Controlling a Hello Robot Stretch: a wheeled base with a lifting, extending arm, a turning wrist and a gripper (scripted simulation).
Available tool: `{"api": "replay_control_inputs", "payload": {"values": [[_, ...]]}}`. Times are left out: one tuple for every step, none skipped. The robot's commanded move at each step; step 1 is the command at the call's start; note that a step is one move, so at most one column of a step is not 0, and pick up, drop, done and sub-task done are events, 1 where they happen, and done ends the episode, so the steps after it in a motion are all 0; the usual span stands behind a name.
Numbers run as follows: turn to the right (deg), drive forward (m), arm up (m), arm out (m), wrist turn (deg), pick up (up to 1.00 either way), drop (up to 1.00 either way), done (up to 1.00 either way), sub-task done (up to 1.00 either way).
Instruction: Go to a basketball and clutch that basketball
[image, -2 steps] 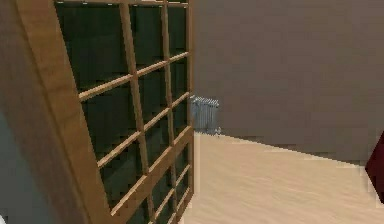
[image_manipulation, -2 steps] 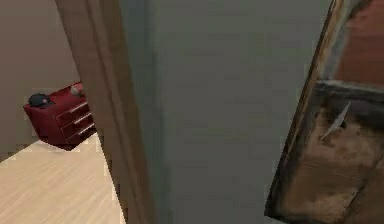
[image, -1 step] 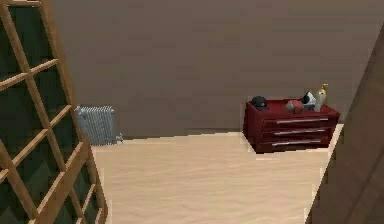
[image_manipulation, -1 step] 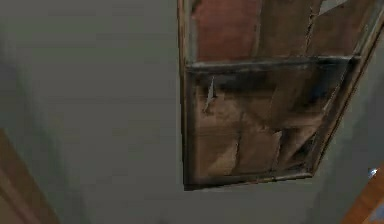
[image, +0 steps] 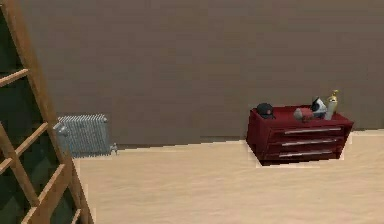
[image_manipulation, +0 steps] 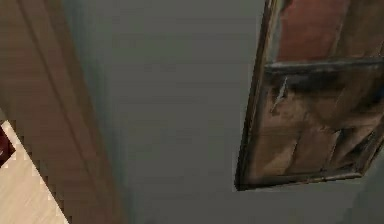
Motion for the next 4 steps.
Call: {"api": "replay_control_inputs", "payload": {"values": [[18.0,0.0,0.0,0.0,0.0,0.0,0.0,0.0,0.0],[0.0,0.3,0.0,0.0,0.0,0.0,0.0,0.0,0.0],[-18.0,0.0,0.0,0.0,0.0,0.0,0.0,0.0,0.0],[-3.0,0.0,0.0,0.0,0.0,0.0,0.0,0.0,0.0]]}}
